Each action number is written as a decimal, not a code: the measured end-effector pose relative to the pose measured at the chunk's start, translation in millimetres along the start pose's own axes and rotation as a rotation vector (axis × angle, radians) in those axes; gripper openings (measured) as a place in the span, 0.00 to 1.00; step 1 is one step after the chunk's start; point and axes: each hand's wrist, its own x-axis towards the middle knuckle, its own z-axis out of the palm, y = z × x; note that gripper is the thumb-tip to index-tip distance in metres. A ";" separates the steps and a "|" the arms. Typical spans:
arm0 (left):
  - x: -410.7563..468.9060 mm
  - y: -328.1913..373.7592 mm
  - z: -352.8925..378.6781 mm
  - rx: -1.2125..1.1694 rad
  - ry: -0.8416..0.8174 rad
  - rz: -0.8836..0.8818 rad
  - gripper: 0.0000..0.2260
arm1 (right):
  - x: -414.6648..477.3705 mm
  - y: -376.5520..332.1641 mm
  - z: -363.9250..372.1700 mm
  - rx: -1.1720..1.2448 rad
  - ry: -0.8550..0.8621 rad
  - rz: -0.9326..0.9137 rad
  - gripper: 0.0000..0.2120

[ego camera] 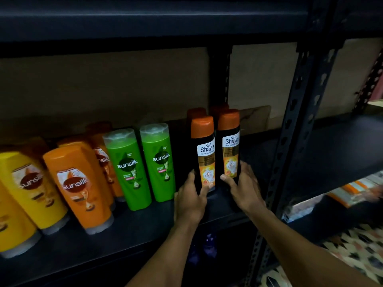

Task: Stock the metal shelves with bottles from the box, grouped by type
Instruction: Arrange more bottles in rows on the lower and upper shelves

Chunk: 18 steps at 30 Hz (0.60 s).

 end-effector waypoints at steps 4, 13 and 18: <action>0.7 1.2 0.3 0.014 0.014 0.009 0.25 | -1.9 -1.1 1.3 -0.034 -0.012 -0.008 0.33; 1.4 1.3 2.2 0.081 0.008 0.046 0.25 | -5.7 -4.6 0.2 -0.023 0.001 -0.003 0.37; 2.9 -0.1 3.9 0.060 0.010 0.029 0.23 | -5.2 -5.4 0.7 -0.053 -0.004 -0.007 0.35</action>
